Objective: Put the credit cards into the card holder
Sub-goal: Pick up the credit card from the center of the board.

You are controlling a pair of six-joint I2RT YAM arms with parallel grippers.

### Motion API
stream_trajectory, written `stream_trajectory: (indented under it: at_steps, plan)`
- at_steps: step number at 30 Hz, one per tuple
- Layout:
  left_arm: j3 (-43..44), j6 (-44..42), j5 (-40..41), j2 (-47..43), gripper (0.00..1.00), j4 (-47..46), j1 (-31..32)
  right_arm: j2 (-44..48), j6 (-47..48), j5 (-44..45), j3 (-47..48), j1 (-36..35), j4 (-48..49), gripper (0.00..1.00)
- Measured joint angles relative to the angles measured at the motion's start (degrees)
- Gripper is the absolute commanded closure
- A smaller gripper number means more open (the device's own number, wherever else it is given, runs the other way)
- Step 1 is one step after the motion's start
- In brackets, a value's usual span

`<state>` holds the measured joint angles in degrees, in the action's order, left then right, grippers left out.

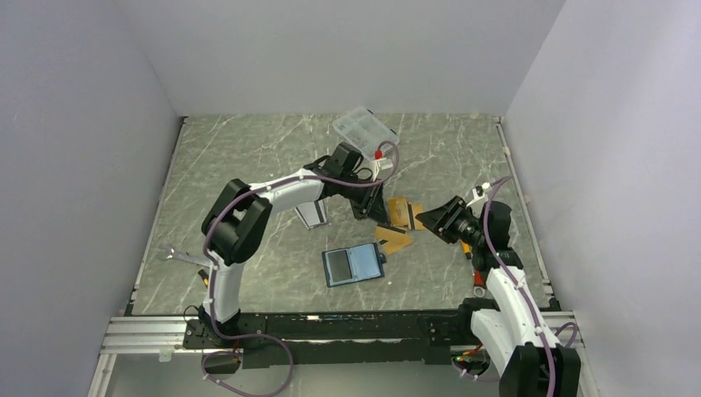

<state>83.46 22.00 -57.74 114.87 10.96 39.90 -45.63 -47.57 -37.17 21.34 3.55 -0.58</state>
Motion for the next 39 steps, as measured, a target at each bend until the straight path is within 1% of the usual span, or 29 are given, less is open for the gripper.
stream_trajectory:
  at_steps: [3, 6, 8, 11, 16, 21, 25, 28, 32, 36, 39]
  plan:
    - [0.83, -2.84, 2.78, 2.93, 0.78, 3.28, -0.02, -2.99, 2.56, 5.95, 0.13, -0.04, -4.31, 0.45]
    - [3.37, -5.42, 4.26, 6.05, 0.76, 6.84, 0.00, -10.40, 4.20, 10.21, 1.53, -0.04, -5.31, 0.43]
    - [5.64, -6.86, 4.79, 7.67, 0.76, 8.79, 0.00, -16.37, 4.70, 12.00, 2.51, -0.04, -4.20, 0.43]
    - [10.19, -9.14, 5.90, 9.55, 0.75, 10.23, 0.00, -22.97, 4.63, 13.16, 3.13, -0.04, -0.90, 0.43]
    - [18.16, -12.22, 8.20, 12.17, 0.74, 11.08, 0.00, -30.16, 4.48, 14.32, 4.48, -0.07, 3.82, 0.44]
    - [27.56, -13.29, 10.08, 17.51, 0.73, 11.06, 0.00, -30.75, 4.11, 15.54, 5.03, -0.04, 6.27, 0.45]
    - [32.52, -13.66, 11.41, 22.01, 0.71, 11.21, 0.24, -27.76, 3.87, 16.33, 4.37, 0.68, 6.51, 0.46]
    - [34.93, -13.81, 12.31, 24.76, 0.71, 11.41, 0.76, -25.68, 3.76, 16.37, 3.37, 2.54, 6.71, 0.46]
    - [35.74, -13.79, 13.22, 26.91, 0.71, 11.61, 1.62, -26.08, 3.65, 16.35, 3.02, 4.94, 6.93, 0.46]
    - [35.65, -13.86, 14.03, 27.30, 0.71, 12.24, 1.90, -28.89, 3.58, 16.13, 3.06, 5.16, 9.40, 0.45]
    - [32.50, -13.84, 13.99, 26.34, 0.71, 10.86, 1.64, -32.65, 3.63, 15.96, 4.11, 4.66, 10.29, 0.45]
